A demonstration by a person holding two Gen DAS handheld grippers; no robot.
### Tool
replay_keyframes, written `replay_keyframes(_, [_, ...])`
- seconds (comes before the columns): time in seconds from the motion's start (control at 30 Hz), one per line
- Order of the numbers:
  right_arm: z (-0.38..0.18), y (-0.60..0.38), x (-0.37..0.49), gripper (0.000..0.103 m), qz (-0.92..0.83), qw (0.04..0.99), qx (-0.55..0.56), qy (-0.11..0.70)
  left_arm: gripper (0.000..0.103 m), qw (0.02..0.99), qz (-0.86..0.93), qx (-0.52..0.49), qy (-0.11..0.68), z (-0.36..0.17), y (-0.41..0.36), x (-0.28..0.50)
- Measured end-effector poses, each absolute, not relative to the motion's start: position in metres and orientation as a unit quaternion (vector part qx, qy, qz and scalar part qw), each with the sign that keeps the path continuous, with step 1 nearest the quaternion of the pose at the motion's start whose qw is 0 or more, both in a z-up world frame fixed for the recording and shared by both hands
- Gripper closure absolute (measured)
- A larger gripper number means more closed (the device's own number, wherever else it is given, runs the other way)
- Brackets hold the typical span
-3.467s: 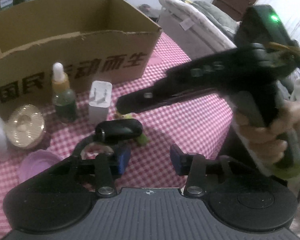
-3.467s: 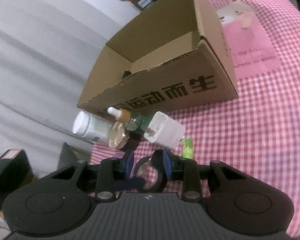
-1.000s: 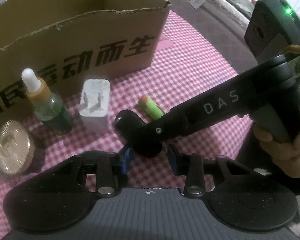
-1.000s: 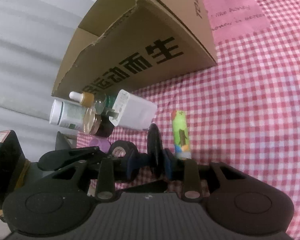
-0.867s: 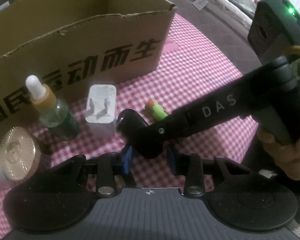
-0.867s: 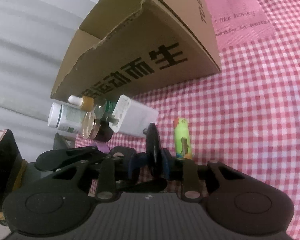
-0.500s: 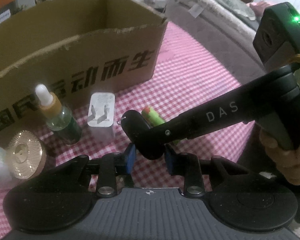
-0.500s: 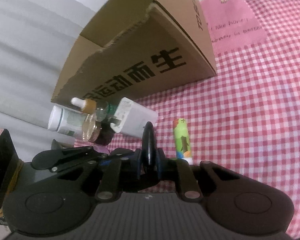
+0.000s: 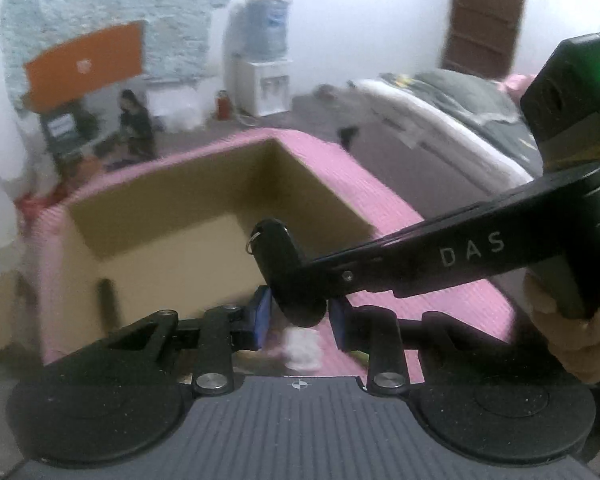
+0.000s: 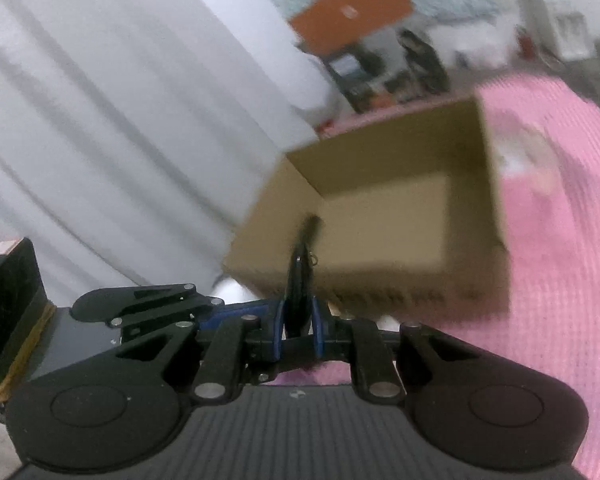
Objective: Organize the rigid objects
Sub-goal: 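Carry the black oval case into the box and release it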
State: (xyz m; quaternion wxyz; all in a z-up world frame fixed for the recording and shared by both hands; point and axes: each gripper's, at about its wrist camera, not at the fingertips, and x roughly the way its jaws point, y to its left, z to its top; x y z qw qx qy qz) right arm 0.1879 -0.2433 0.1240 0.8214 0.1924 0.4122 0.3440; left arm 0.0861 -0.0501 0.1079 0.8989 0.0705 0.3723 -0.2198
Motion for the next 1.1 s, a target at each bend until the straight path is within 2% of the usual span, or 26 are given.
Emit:
replay_keyframes(0.17, [0.125,-0.198,0.237,0.087,0.378,0.796,0.193,0.432,0.073,0.895,-0.174,0.075,0.403,0.104,-0.028,0.129])
replay_keyframes(0.5, [0.043,-0.137,0.328,0.087,0.364,0.703,0.232,0.565,0.071,0.850,-0.129,0.083,0.503,0.045,0.008,0.202])
replay_keyframes(0.8, [0.006,-0.111,0.354,0.084,0.352,0.657,0.244,0.621,0.066,0.855,-0.110,0.091,0.499,0.047,0.019,0.202])
replay_keyframes(1.1, [0.024,-0.140,0.338,0.084,0.357,0.671,0.276,0.589,0.063,0.879,-0.121,0.053,0.457,0.075,0.027,0.179])
